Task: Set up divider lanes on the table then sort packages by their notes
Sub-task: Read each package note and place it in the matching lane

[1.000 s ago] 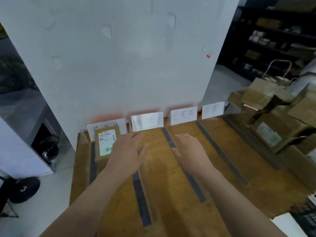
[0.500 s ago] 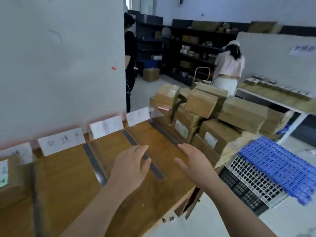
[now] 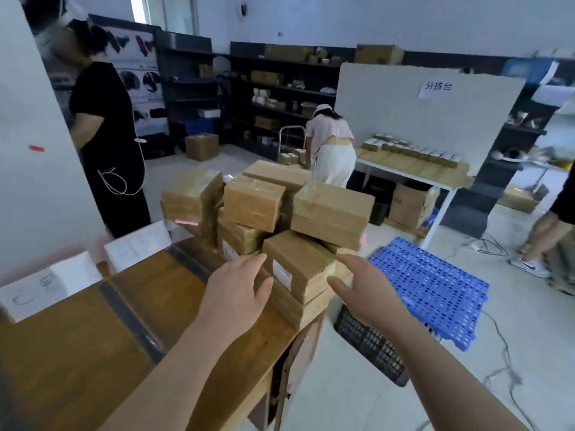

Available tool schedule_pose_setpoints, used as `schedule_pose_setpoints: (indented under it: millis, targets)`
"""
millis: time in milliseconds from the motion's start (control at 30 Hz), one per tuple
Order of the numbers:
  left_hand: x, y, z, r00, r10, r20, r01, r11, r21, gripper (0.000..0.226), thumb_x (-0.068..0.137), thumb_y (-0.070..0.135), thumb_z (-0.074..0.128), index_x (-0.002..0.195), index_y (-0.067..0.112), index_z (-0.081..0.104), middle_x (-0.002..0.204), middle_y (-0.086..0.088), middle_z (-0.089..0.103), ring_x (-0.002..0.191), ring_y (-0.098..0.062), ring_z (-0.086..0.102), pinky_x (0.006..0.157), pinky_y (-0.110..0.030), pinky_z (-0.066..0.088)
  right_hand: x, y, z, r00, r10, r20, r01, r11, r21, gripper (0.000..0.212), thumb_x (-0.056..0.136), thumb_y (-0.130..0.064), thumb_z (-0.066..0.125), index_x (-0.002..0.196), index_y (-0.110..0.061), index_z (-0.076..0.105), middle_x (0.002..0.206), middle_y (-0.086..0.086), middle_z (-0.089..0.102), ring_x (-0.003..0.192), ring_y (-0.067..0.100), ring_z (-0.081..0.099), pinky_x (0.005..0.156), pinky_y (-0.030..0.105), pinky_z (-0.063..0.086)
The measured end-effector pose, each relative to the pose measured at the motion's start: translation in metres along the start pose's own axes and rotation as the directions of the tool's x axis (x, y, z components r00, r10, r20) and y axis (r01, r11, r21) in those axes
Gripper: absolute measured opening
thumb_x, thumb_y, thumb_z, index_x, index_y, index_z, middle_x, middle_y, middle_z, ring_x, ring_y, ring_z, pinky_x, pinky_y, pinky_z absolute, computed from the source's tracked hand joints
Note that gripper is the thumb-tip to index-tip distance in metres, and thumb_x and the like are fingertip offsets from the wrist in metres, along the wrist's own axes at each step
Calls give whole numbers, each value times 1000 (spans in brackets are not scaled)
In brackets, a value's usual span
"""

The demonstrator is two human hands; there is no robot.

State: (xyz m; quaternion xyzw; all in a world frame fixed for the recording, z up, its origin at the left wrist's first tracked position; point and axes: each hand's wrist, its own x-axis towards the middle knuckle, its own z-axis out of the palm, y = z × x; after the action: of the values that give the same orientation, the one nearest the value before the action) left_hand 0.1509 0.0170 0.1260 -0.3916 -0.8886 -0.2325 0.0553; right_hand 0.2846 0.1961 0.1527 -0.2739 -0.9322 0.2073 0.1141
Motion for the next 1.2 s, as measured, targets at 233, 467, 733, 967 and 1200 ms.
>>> schedule_pose_setpoints:
  millis: [233, 467, 733, 967, 1200]
  targets:
    - [108, 17, 30, 999, 31, 23, -30, 999, -27, 57, 98, 52, 40, 150, 31, 30, 153, 8, 38, 139, -12, 38, 113, -34, 37, 88, 35, -21, 997, 53, -64, -52, 998, 20, 53, 96, -36, 54, 145, -20, 40, 146, -1, 45, 133, 17, 41, 108, 29, 32]
    - [194, 34, 55, 996, -8, 86, 20, 991, -135, 70, 97, 48, 47, 154, 22, 17, 157, 1, 29, 143, -19, 31, 114, -38, 34, 169, 71, -37, 974, 198, -107, -181, 972, 152, 55, 96, -35, 53, 145, -14, 40, 147, 5, 45, 131, 21, 44, 105, 31, 34]
    - [237, 59, 86, 955, -233, 185, 270, 939, -210, 81, 99, 54, 35, 156, 15, -8, 164, -6, 3, 150, -24, 9, 118, -39, 18, 239, 128, -37, 950, 313, 15, -289, 856, 428, 56, 99, -36, 47, 146, -9, 35, 143, 10, 46, 125, 27, 47, 97, 35, 37]
    - [244, 88, 101, 874, -469, 124, 476, 778, -411, 79, 98, 54, 37, 156, 17, 0, 162, -7, 11, 146, -27, 21, 116, -45, 23, 272, 162, -23, 961, 273, 35, -244, 787, 566, 33, 96, -39, 51, 105, -9, 60, 96, 3, 63, 87, 21, 57, 73, 33, 43]
    - [234, 122, 97, 800, -565, -204, 349, 713, -608, 57, 95, 54, 43, 138, 17, 39, 130, -2, 43, 114, -19, 48, 89, -30, 38, 280, 169, -56, 967, 198, -159, 7, 604, 797, 31, 93, -44, 51, 91, -16, 65, 87, -6, 64, 84, 12, 59, 77, 33, 46]
